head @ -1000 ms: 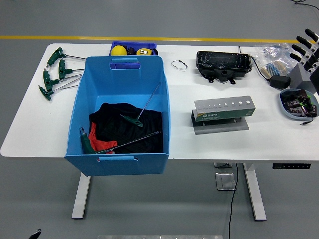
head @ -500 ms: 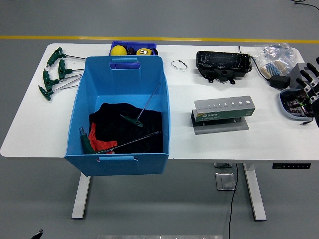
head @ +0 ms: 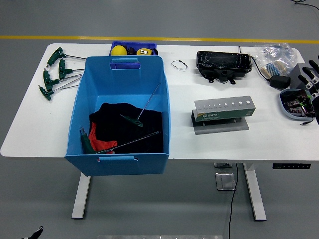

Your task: Lift tool from toolbox,place it in box,lift tool from toolbox,place it in box

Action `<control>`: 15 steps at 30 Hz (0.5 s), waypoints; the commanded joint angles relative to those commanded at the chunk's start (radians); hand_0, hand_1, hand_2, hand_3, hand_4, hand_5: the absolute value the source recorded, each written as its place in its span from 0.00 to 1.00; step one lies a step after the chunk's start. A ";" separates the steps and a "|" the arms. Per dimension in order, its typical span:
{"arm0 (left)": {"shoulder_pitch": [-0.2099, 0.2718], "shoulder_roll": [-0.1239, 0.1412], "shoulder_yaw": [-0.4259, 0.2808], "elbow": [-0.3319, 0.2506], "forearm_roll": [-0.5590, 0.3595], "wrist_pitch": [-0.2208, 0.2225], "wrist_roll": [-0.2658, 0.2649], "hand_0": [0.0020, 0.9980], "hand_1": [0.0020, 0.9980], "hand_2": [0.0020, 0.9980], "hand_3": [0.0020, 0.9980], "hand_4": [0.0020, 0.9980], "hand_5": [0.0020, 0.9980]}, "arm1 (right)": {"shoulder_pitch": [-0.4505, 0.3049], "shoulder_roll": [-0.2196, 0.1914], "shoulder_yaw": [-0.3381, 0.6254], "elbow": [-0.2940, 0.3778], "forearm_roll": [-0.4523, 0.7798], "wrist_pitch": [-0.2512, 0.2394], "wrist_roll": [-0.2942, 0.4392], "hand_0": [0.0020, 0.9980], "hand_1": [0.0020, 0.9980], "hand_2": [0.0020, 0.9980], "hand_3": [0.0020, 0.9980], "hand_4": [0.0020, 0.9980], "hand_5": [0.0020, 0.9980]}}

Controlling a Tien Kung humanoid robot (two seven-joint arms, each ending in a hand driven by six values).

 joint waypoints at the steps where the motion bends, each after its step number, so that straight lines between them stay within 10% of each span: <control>1: 0.000 0.000 0.003 0.000 -0.003 0.000 -0.002 0.70 0.66 0.72 0.67 0.73 0.67 | 0.003 0.002 -0.001 -0.001 0.002 0.002 -0.001 0.89 0.87 0.90 0.91 1.00 1.00; 15: -0.008 0.004 0.005 0.000 -0.004 0.000 -0.012 0.70 0.66 0.71 0.67 0.73 0.67 | 0.021 0.014 0.003 -0.005 0.026 -0.005 -0.005 0.89 0.86 0.89 0.90 1.00 1.00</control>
